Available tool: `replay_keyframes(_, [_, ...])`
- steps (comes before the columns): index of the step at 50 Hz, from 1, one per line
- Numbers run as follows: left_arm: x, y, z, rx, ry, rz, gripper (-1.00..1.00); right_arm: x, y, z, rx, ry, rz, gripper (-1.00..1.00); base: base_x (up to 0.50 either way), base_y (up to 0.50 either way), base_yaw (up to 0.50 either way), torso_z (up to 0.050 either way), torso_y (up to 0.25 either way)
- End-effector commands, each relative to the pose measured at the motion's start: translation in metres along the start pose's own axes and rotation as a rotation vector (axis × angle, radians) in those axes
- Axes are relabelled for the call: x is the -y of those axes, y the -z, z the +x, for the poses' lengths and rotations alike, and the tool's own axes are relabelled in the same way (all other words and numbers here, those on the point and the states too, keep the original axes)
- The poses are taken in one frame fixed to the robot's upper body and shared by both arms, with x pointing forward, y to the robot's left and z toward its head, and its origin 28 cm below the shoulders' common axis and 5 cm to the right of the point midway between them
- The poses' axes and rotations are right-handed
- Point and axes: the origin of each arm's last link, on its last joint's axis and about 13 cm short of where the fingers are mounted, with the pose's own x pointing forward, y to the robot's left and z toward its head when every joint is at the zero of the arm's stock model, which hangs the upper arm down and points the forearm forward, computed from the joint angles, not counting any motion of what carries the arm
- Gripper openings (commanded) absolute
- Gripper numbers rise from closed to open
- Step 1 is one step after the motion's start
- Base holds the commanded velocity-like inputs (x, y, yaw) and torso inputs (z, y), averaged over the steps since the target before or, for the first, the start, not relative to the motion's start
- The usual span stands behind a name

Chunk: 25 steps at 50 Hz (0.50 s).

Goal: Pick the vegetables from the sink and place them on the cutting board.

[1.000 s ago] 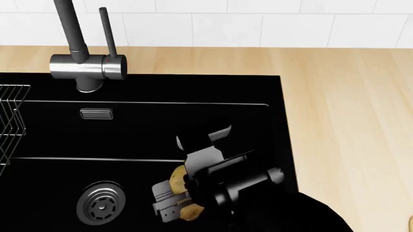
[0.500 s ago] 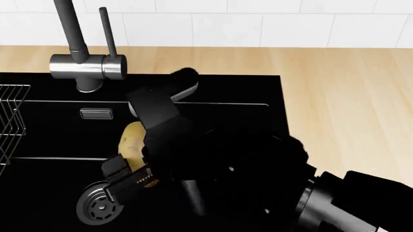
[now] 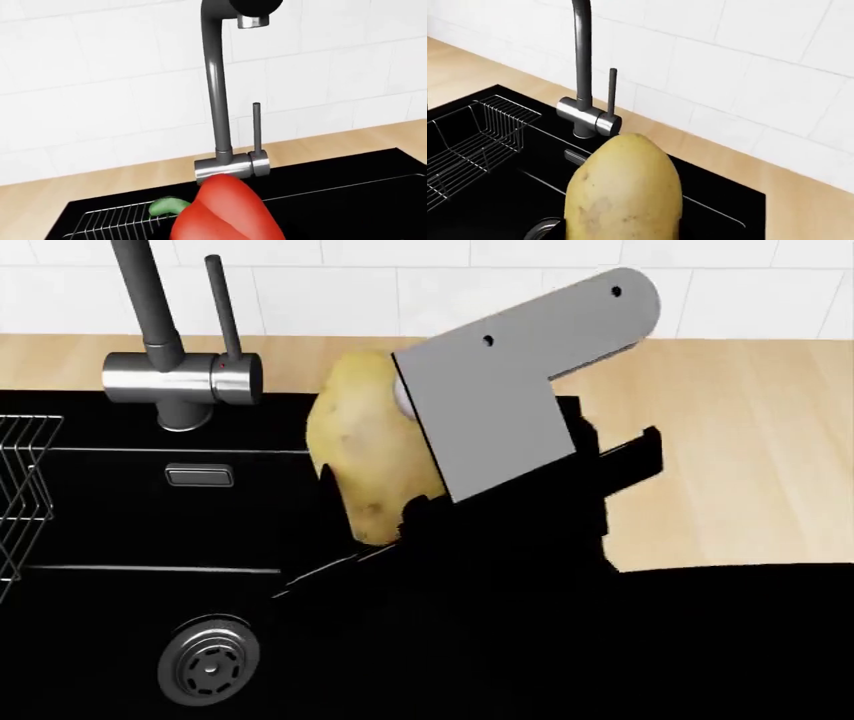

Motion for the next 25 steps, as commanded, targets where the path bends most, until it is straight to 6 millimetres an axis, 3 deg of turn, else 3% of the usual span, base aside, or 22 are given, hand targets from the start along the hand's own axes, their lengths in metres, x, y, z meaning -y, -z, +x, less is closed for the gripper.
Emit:
replay_keyframes(1, [0.006,-0.005,-0.009,0.033,0.050,-0.021,-1.00,0.015,-0.010,-0.060,0.222,0.162,-0.014,-1.00,0.00,0.00,0.00,0.000,0.000])
replay_keyframes(5, [0.009,-0.008,-0.012,0.041,0.063,-0.019,-1.00,0.017,-0.003,-0.072,0.217,0.189,-0.013,-1.00,0.00,0.00,0.00,0.000,0.000])
replay_keyframes(25, [0.012,-0.003,-0.012,0.027,0.084,-0.012,-1.00,0.012,0.018,-0.072,0.221,0.169,0.016,-1.00,0.00,0.00,0.00,0.000,0.000])
